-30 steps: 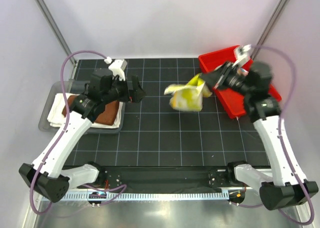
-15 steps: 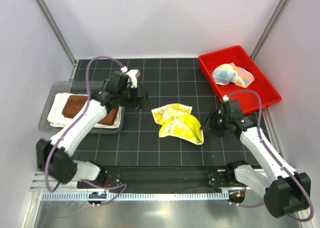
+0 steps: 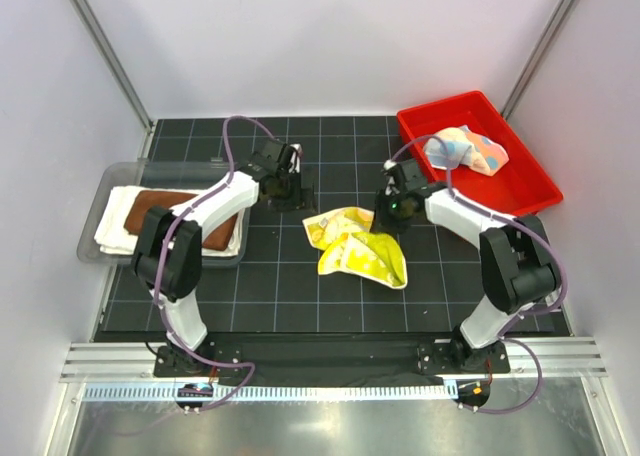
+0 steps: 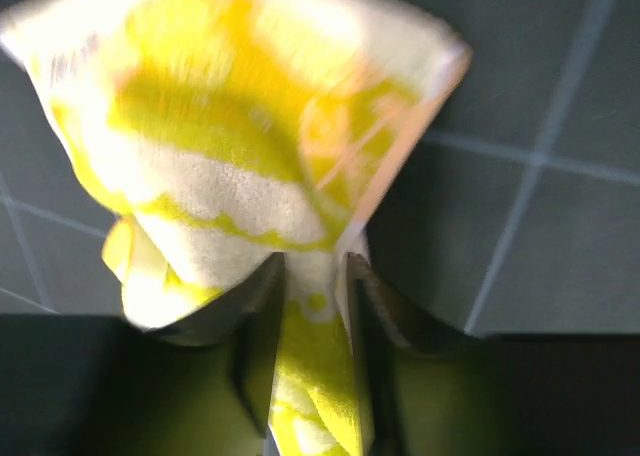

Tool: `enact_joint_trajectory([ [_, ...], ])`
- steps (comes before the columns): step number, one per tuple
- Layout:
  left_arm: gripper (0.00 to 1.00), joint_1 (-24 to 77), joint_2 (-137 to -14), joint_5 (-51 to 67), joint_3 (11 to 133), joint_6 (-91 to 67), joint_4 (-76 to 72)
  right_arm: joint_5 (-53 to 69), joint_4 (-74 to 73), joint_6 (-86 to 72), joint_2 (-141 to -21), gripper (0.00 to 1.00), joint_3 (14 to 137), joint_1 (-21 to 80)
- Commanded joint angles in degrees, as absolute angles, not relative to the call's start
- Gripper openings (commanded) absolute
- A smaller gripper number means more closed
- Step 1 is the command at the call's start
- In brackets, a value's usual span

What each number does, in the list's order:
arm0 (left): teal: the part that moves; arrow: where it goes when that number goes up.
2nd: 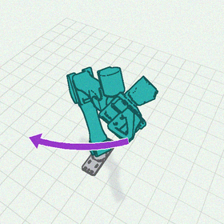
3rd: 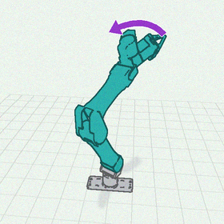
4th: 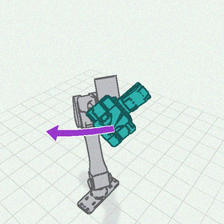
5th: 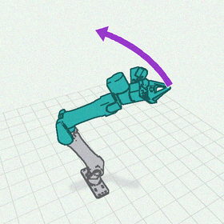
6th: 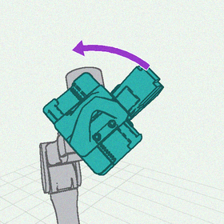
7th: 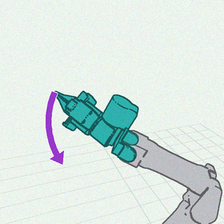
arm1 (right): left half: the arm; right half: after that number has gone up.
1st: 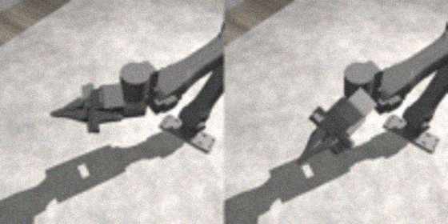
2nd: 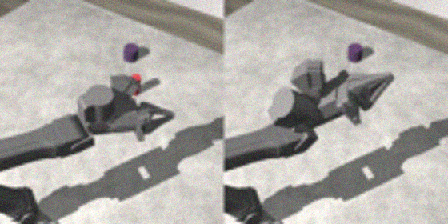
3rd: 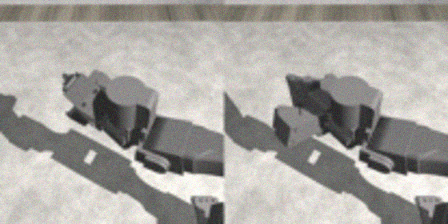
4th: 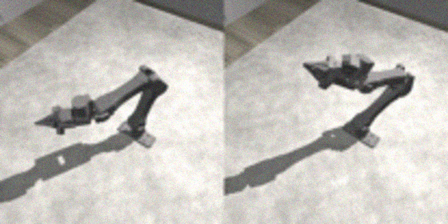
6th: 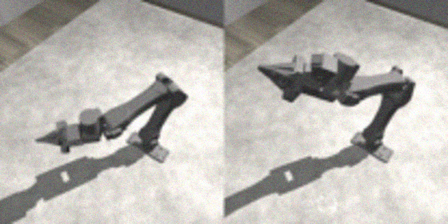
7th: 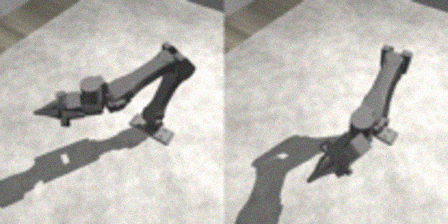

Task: Fold and stack the towels
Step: Move the towel to the center of the board

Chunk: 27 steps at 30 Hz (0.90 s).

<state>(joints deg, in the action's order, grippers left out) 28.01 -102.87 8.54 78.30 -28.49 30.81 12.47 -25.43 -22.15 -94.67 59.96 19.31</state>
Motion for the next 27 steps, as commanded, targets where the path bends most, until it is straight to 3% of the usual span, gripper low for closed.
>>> enact_joint_trajectory([
  [1, 0.72, 27.95, -104.68, 7.21, 79.54, -28.74, 28.74, 6.53, -31.88, -19.67, -90.19, 0.31, 56.72, 26.43],
  [5, 0.67, 28.47, -105.73, 6.42, 79.19, -27.25, 29.18, -1.65, -33.05, -23.28, -82.73, 0.29, 46.88, 30.76],
  [8, 0.65, 29.61, -106.43, 5.89, 77.87, -26.9, 28.22, -0.8, -31.56, -24.78, -74.03, 0.4, 42.28, 31.47],
  [9, 0.65, 30.05, -106.7, 6.76, 77.44, -26.72, 27.6, -0.7, -30.77, -25.66, -70.61, 0.49, 41.93, 31.55],
  [12, 0.64, 32.25, -108.45, 9.65, 77.78, -26.1, 25.23, 0.62, -29.97, -28.55, -66.54, 0.56, 43.85, 31.38],
  [16, 0.63, 35.59, -111.79, 10.37, 79.63, -26.89, 26.1, -7.55, -32.95, -31.89, -70.03, 0.54, 48.33, 29.45],
  [21, 0.59, 38.32, -113.82, 4.75, 77.96, -30.31, 27.86, -4.75, -29.63, -35.06, -73.56, 0.53, 45.98, 20.94],
  [27, 0.61, 39.11, -113.64, -2.19, 76.38, -31.9, 27.25, -3.42, -19.69, -32.87, -82.87, 0.55, 44.73, 19.51],
])
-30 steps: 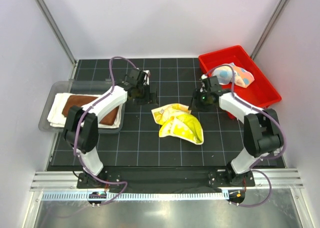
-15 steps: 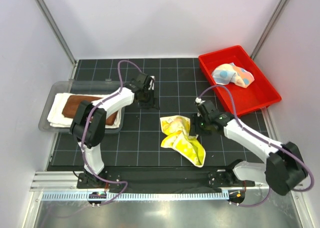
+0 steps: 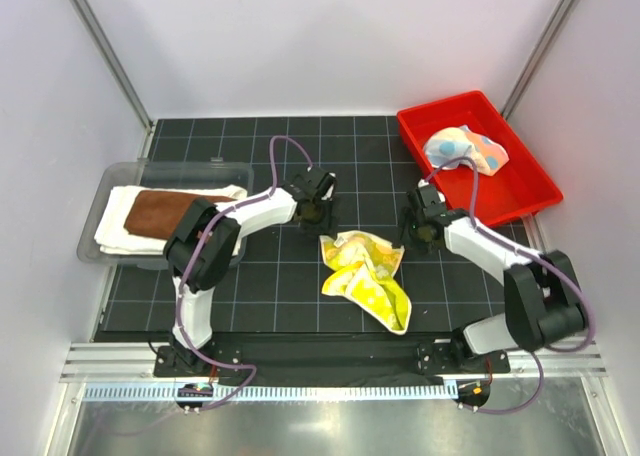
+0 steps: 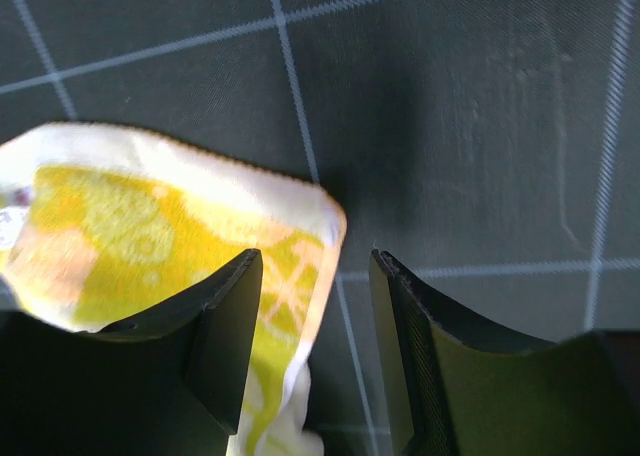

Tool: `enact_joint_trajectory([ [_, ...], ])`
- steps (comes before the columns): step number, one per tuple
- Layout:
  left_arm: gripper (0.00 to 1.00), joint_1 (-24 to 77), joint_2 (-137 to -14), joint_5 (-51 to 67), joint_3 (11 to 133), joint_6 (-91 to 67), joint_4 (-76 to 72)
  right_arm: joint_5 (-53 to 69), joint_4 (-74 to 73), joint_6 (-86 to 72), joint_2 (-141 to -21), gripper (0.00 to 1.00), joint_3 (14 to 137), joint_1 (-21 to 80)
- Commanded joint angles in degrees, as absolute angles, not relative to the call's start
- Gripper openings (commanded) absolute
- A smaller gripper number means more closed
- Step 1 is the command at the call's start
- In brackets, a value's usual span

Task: Fold and stack the towels
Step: Move the towel to the center of the board, then flatten out the crumpled towel

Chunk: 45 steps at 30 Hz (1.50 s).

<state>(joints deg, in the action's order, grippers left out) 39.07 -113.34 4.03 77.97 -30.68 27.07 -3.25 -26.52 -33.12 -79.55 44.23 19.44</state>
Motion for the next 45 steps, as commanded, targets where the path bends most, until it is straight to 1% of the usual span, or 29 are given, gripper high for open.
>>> enact_joint_trajectory([
  [1, 0.61, 39.11, -113.29, -2.55, 76.29, -31.9, 27.25, -3.17, -18.3, -32.44, -83.75, 0.55, 44.82, 19.42],
  [6, 0.62, 39.02, -111.71, -5.35, 75.68, -31.29, 28.12, -4.74, -17.67, -32.96, -86.83, 0.55, 43.16, 19.25],
  [9, 0.63, 39.11, -112.06, -4.92, 75.67, -31.2, 28.04, -4.84, -14.16, -32.35, -88.06, 0.53, 41.22, 19.34],
  [10, 0.63, 39.11, -112.32, -3.7, 75.67, -31.38, 27.78, -4.4, -13.89, -32.26, -88.5, 0.51, 41.22, 19.34],
  [11, 0.62, 39.11, -113.19, -2.91, 75.76, -31.99, 27.43, -4.22, -13.89, -32.17, -89.11, 0.45, 41.31, 19.34],
  [12, 0.61, 39.11, -113.46, -1.77, 75.67, -32.25, 27.07, -4.04, -13.89, -32.08, -89.38, 0.43, 41.31, 19.34],
  [14, 0.57, 39.2, -114.08, -0.18, 75.5, -33.39, 26.55, -4.04, -13.62, -31.9, -89.56, 0.38, 40.96, 19.34],
  [15, 0.56, 39.29, -114.26, -0.18, 75.32, -33.66, 26.54, -4.13, -13.62, -31.9, -89.3, 0.34, 40.78, 19.34],
  [17, 0.52, 39.46, -114.17, 1.41, 74.36, -34.19, 26.54, -4.22, -13.8, -31.73, -88.68, 0.31, 40.43, 19.34],
  [19, 0.51, 39.81, -113.3, 1.41, 73.39, -34.89, 26.63, -4.39, -14.24, -31.64, -88.33, 0.31, 40.25, 19.34],
  [22, 0.54, 39.99, -110.57, -2.01, 70.85, -35.16, 26.81, -4.22, -14.94, -31.73, -87.8, 0.31, 40.25, 19.34],
  [24, 0.55, 39.9, -108.73, -3.34, 69.35, -35.33, 26.89, -4.13, -15.2, -32.17, -87.28, 0.27, 40.08, 19.34],
  [25, 0.55, 39.9, -108.2, -2.99, 68.91, -35.59, 25.85, -4.13, -15.38, -32.17, -87.01, 0.24, 39.99, 19.25],
  [26, 0.55, 39.99, -107.76, -2.03, 67.51, -36.12, 24.8, -4.13, -15.47, -32.52, -86.75, 0.17, 39.99, 19.34],
  [29, 0.54, 39.99, -107.14, 2.02, 65.92, -38.58, 21.8, -3.96, -15.91, -32.61, -86.57, 0.05, 39.9, 19.34],
  [34, 0.51, 39.99, -109.42, 2.37, 65.74, -39.46, 21.18, -3.6, -15.47, -32.52, -85.17, 0.04, 39.11, 19.34],
  [35, 0.5, 39.99, -110.38, 2.55, 65.74, -39.64, 21.09, -3.52, -15.64, -32.35, -84.99, 0.04, 39.02, 19.34],
  [36, 0.46, 39.99, -110.74, 2.64, 65.74, -39.81, 21.09, -3.43, -15.64, -32.26, -84.9, 0.04, 38.94, 19.34],
  [38, 0.43, 39.99, -111.53, 2.72, 65.65, -40.25, 20.74, -3.34, -15.47, -32.17, -84.29, 0.04, 38.76, 19.34],
  [39, 0.39, 39.99, -111.97, 2.9, 65.65, -40.25, 20.83, -3.34, -15.29, -32.08, -84.11, 0.04, 38.67, 19.25],
  [42, 0.31, 39.99, -113.02, 3.69, 66.44, -39.82, 21.09, -2.9, -14.59, -31.64, -83.85, 0.03, 38.58, 19.42],
  [44, 0.23, 39.99, -113.55, 4.56, 67.75, -39.38, 21.53, -2.29, -14.33, -31.38, -83.85, 0.02, 38.58, 19.34],
  [45, 0.16, 39.99, -114.25, 5.09, 68.29, -38.07, 22.06, -2.11, -13.98, -31.46, -83.93, 0.01, 38.67, 19.42],
])
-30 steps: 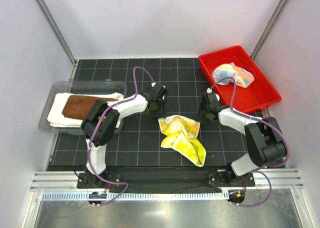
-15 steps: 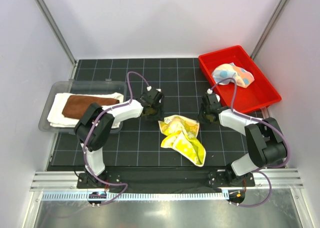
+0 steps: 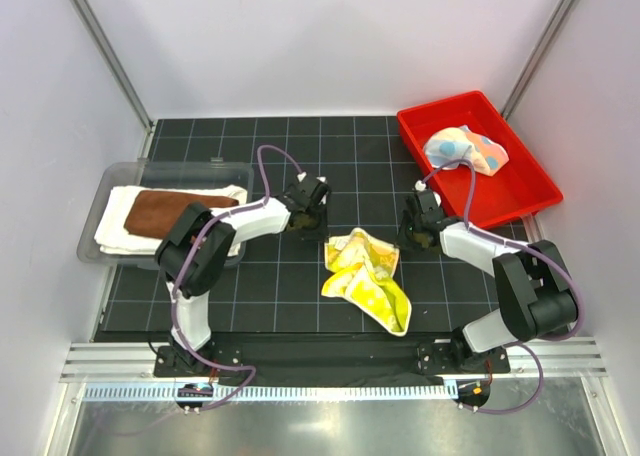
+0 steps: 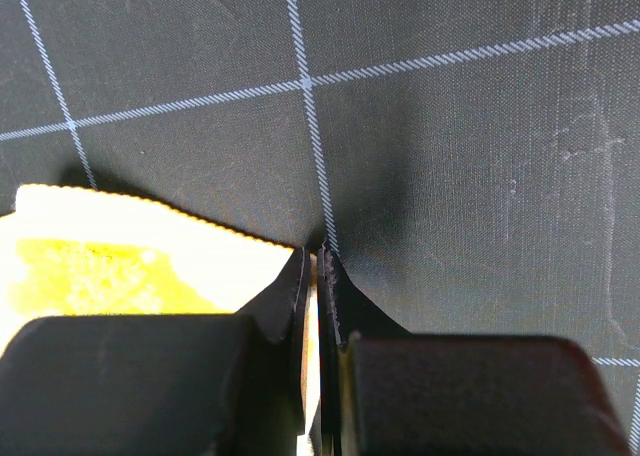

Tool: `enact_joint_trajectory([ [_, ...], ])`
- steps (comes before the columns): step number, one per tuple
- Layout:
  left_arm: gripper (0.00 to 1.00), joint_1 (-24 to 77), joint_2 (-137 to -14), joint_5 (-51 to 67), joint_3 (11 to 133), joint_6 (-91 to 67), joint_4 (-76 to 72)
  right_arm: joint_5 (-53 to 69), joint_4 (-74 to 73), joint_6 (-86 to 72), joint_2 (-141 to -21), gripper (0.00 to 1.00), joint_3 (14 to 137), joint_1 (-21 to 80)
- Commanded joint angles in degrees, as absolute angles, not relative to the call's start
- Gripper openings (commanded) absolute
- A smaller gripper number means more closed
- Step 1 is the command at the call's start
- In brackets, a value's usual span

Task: Fold and stack the towels
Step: Flatten out the crumpled towel

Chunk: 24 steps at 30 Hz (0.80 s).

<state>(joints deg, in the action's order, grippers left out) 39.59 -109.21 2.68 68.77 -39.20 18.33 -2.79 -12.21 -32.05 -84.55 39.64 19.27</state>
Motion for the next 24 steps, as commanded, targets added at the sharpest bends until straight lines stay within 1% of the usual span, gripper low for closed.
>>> enact_joint_trajectory([
  [1, 0.12, 39.99, -114.61, 5.71, 68.9, -37.62, 22.41, -1.76, -13.63, -31.38, -84.02, 0.01, 38.67, 19.34],
  [2, 0.07, 39.99, -114.96, 6.32, 70.73, -37.01, 23.28, -1.15, -13.45, -31.12, -83.94, 0.01, 38.67, 19.42],
  [3, 0.0, 39.99, -115.4, 6.59, 71.45, -36.13, 23.99, -1.06, -13.27, -31.2, -83.76, 0.01, 38.85, 19.51],
  [6, 0.0, 39.99, -114.7, 7.29, 73.82, -34.64, 25.92, -1.4, -13.97, -30.77, -83.32, 0.01, 39.72, 19.42],
  [11, 0.0, 39.9, -106.8, 6.34, 75.76, -33.05, 30.04, -2.37, -18.01, -29.27, -79.64, 0.01, 43.41, 19.51],
  [12, 0.0, 39.9, -105.31, 5.55, 76.11, -32.52, 30.93, -2.29, -19.67, -28.75, -77.11, 0.01, 45.42, 19.42],
  [16, 0.0, 39.81, -95.73, -1.9, 78.39, -28.57, 34.19, 1.12, -22.32, -26.73, -69.82, 0.01, 51.67, 19.42],
  [17, 0.0, 39.81, -91.19, -3.24, 78.49, -27.35, 34.36, 1.14, -22.67, -26.28, -68.05, 0.01, 53.07, 19.51],
  [19, 0.0, 39.81, -86.94, -5.96, 78.57, -26.02, 34.54, 1.23, -23.9, -24.97, -65.14, 0.01, 57.03, 19.42],
  [20, 0.0, 39.81, -82.57, -7.19, 78.84, -24.71, 35.24, 1.32, -25.04, -24.53, -62.17, 0.01, 58.26, 19.34],
  [23, 0.0, 39.81, -76.22, -6.16, 78.32, -24.26, 35.68, 3.41, -25.93, -23.91, -55.49, 0.01, 61.43, 19.42],
  [24, 0.0, 39.81, -71.76, -5.11, 77.96, -25.04, 35.68, 4.47, -26.19, -23.91, -53.11, 0.01, 61.78, 19.42],
])
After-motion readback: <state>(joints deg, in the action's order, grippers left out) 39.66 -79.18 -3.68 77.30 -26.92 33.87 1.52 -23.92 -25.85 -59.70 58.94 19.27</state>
